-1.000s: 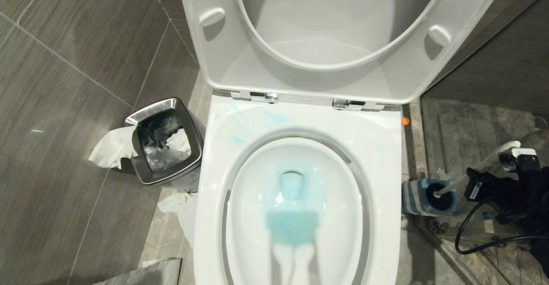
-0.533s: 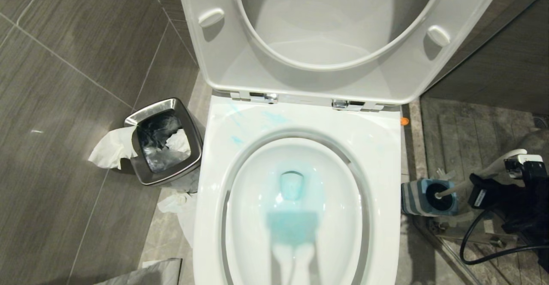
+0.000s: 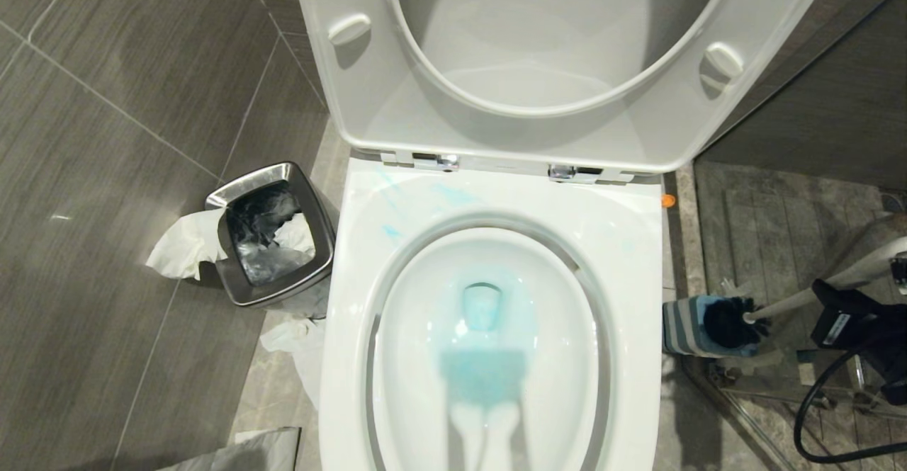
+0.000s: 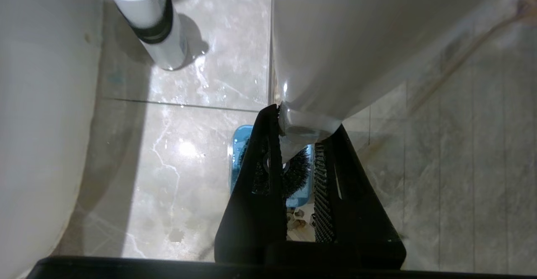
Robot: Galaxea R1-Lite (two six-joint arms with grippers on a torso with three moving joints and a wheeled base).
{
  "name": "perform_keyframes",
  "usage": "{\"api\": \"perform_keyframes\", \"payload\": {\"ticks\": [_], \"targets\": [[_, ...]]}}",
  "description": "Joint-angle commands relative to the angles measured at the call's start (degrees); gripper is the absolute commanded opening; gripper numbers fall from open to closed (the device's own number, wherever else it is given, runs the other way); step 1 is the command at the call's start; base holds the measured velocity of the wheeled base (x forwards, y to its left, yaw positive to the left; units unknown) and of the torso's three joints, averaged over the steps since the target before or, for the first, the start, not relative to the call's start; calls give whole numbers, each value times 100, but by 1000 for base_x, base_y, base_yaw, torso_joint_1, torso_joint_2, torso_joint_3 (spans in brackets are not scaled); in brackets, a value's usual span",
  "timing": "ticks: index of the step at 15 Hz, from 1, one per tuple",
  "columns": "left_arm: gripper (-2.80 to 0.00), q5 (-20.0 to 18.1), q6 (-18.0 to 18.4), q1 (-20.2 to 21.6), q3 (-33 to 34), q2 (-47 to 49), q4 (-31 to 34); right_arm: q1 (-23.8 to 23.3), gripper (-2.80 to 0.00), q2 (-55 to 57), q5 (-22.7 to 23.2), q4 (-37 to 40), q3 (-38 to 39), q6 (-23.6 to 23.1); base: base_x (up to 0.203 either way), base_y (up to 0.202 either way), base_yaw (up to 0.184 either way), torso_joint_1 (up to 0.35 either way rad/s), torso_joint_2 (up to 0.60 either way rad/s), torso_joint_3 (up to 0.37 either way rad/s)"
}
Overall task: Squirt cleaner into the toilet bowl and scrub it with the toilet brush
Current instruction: Scrub the toilet bowl
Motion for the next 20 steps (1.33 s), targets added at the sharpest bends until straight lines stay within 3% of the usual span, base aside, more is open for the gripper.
{"api": "perform_keyframes", "payload": {"ticks": [1, 6, 8, 12, 17, 20], "targets": [[-280, 5, -3, 1, 18, 9, -5, 0, -280, -593, 9, -54, 160, -6, 0, 0, 0, 0, 0, 0], [-280, -3, 5, 1, 18, 9, 4, -2, -280, -1787, 16, 509, 130, -50, 0, 0, 0, 0, 0, 0], [-280, -3, 5, 1, 18, 9, 1, -5, -280, -2561, 21, 1674, -278, -51, 0, 0, 0, 0, 0, 0], [-280, -3, -3, 1, 9, 9, 4, -3, -280, -3868, 85, 5508, -2353, 39, 0, 0, 0, 0, 0, 0], [-280, -3, 5, 1, 9, 9, -3, -2, -280, -4139, 238, 7505, -3879, 223, 0, 0, 0, 0, 0, 0], [-280, -1, -2, 1, 9, 9, -3, -2, -280, -4156, 230, 7915, -4209, 224, 0, 0, 0, 0, 0, 0]]}}
